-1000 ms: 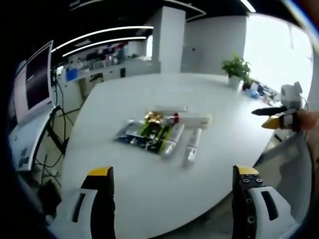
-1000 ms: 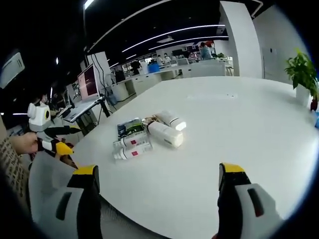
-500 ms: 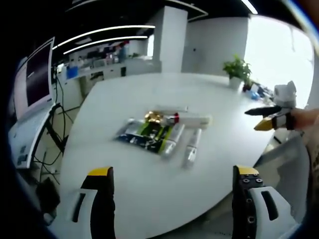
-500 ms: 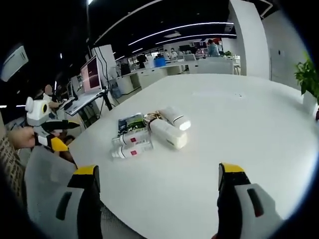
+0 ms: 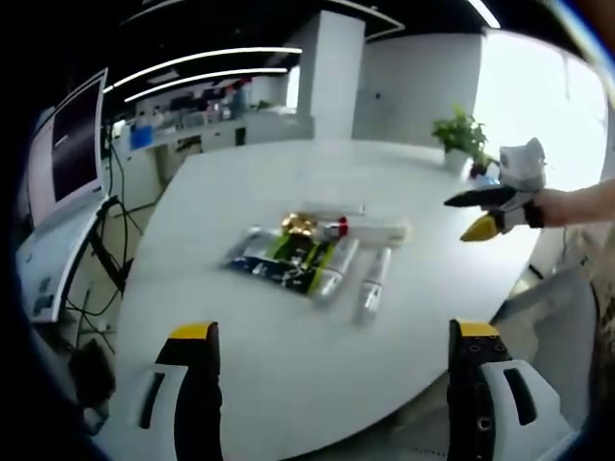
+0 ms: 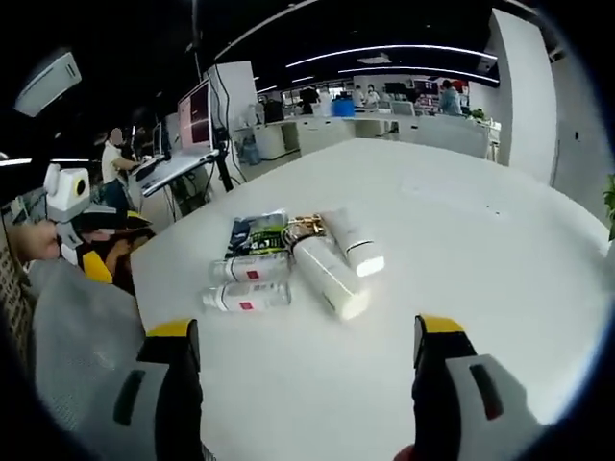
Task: Arrange the skincare products in the storage area until every visible bottle or jar stands upright without overlapping.
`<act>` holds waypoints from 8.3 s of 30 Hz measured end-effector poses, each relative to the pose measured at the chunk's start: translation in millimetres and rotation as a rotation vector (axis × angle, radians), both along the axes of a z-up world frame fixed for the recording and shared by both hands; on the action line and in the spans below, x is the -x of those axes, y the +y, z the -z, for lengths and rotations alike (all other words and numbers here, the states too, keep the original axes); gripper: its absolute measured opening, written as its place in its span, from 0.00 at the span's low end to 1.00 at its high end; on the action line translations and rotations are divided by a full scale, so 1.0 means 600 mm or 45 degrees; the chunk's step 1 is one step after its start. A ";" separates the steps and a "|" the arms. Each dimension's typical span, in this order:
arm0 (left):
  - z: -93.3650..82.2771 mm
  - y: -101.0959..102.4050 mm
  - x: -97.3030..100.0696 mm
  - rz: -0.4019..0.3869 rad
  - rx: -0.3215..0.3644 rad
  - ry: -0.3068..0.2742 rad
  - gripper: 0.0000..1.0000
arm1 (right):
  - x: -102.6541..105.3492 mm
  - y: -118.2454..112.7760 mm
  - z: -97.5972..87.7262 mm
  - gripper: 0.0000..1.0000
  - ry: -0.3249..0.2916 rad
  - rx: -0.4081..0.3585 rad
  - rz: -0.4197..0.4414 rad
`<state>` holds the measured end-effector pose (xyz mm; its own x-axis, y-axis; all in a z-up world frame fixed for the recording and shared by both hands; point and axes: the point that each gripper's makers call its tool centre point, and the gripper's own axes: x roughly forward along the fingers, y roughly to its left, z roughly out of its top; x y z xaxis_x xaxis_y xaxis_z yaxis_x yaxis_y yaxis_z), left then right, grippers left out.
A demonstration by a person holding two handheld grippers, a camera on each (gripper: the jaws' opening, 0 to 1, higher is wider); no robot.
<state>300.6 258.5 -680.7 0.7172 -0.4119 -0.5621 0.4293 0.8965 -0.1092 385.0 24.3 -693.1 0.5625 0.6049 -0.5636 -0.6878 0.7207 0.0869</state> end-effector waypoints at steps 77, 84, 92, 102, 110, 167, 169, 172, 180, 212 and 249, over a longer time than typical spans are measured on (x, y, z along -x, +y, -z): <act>-0.006 0.014 -0.009 -0.067 0.078 -0.005 0.93 | -0.157 0.141 0.151 0.30 0.169 0.640 -0.682; -0.010 0.014 -0.011 -0.075 0.080 -0.015 0.93 | -0.159 0.141 0.149 0.29 0.138 0.639 -0.658; -0.020 0.018 -0.014 -0.106 0.134 -0.032 0.92 | -0.160 0.140 0.146 0.29 0.112 0.648 -0.633; -0.023 0.024 -0.018 -0.139 0.174 -0.037 0.91 | -0.152 0.133 0.122 0.28 0.079 0.564 -0.556; -0.026 0.018 -0.016 -0.118 0.152 -0.044 0.91 | -0.138 0.112 0.106 0.28 0.055 0.531 -0.500; -0.177 -0.184 -0.012 0.227 0.338 -0.159 0.88 | 0.058 0.045 -0.122 0.28 -0.272 -0.048 0.098; -0.178 -0.196 -0.012 0.242 0.358 -0.152 0.88 | 0.064 0.047 -0.128 0.28 -0.286 -0.058 0.108; -0.183 -0.213 -0.011 0.264 0.404 -0.139 0.88 | 0.072 0.052 -0.137 0.28 -0.310 -0.063 0.111; -0.198 -0.254 -0.021 0.295 0.562 -0.089 0.85 | 0.093 0.063 -0.160 0.28 -0.384 -0.050 0.092; -0.234 -0.385 -0.025 0.404 0.905 0.024 0.58 | 0.120 0.045 -0.208 0.28 -0.447 -0.118 0.170; -0.241 -0.413 -0.058 0.504 0.775 0.020 0.27 | 0.098 0.016 -0.238 0.29 -0.500 -0.206 0.228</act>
<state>335.7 10.4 -536.1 0.4429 -0.8822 -0.1598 0.7034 0.4524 -0.5482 326.0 34.2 -550.1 0.8182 0.5414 -0.1933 -0.5571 0.8297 -0.0341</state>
